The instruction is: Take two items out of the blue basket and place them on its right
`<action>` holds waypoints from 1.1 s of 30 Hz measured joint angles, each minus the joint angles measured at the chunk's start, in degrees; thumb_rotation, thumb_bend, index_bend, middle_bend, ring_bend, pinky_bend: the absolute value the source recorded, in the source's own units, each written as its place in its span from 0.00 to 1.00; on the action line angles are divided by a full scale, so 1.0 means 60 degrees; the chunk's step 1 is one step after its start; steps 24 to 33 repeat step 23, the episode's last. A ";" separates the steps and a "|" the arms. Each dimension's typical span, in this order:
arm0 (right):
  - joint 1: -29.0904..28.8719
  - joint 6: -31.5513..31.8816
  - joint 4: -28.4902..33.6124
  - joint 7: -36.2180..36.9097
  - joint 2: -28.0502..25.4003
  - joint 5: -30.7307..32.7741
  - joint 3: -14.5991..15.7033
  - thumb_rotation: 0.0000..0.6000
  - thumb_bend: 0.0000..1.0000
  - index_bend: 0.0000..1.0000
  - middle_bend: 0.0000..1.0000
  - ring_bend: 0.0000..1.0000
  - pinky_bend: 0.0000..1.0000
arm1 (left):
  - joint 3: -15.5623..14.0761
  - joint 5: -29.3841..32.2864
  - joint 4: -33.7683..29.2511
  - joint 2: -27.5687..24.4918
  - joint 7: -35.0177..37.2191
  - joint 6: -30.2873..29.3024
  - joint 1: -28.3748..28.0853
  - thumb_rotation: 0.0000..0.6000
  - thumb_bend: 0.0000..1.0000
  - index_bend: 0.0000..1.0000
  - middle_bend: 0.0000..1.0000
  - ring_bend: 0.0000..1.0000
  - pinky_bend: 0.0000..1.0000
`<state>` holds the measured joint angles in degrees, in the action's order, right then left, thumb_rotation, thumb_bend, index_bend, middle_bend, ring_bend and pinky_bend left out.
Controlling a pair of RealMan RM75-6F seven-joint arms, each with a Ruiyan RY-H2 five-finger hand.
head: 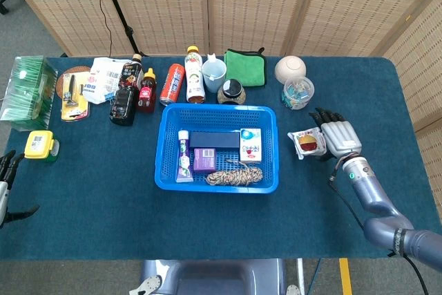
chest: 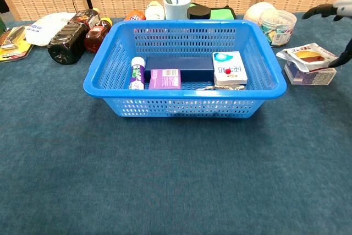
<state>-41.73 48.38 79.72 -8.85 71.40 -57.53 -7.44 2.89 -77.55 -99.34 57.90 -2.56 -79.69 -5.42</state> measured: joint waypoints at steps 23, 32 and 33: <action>0.4339 0.6486 0.0426 0.0403 -0.0058 -0.5127 0.1800 1.00 0.00 0.00 0.00 0.00 0.00 | -0.0475 -0.1344 0.0552 0.0057 0.0799 -0.0860 0.0504 1.00 0.00 0.00 0.00 0.00 0.00; 0.4339 0.6486 0.0426 0.0403 -0.0058 -0.5127 0.1800 1.00 0.00 0.00 0.00 0.00 0.00 | -0.0475 -0.1344 0.0552 0.0057 0.0799 -0.0860 0.0504 1.00 0.00 0.00 0.00 0.00 0.00; 0.4339 0.6486 0.0426 0.0403 -0.0058 -0.5127 0.1800 1.00 0.00 0.00 0.00 0.00 0.00 | -0.0475 -0.1344 0.0552 0.0057 0.0799 -0.0860 0.0504 1.00 0.00 0.00 0.00 0.00 0.00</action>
